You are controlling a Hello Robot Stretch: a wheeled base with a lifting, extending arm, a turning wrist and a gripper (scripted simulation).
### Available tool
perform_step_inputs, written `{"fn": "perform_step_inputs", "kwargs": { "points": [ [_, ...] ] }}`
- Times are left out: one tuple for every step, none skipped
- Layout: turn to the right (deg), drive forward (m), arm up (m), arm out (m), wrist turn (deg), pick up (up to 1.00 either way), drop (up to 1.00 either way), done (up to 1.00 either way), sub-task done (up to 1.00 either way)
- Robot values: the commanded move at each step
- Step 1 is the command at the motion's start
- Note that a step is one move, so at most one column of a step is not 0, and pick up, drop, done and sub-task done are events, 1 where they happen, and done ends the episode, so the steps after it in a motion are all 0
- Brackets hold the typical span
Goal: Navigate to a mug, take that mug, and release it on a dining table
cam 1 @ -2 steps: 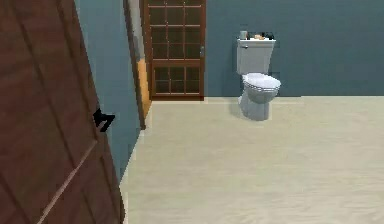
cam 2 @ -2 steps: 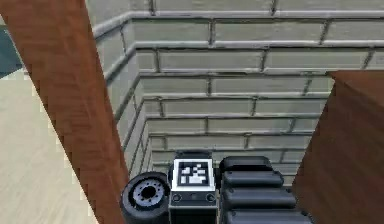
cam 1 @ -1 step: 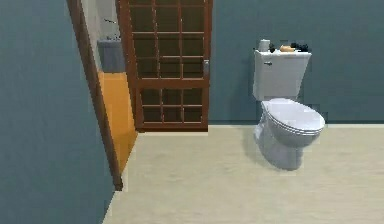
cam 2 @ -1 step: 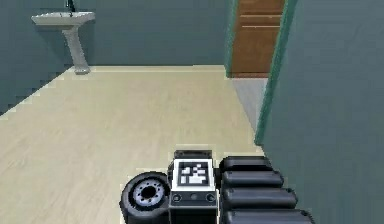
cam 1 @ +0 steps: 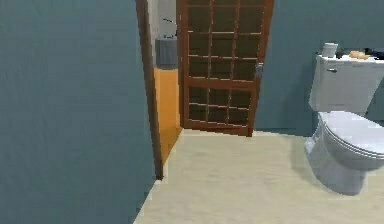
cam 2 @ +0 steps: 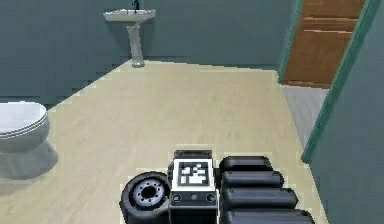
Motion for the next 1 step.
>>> {"fn": "perform_step_inputs", "kwargs": {
  "points": [
    [-3.0, 0.0, 0.0, 0.0, 0.0, 0.0, 0.0, 0.0, 0.0]
  ]
}}
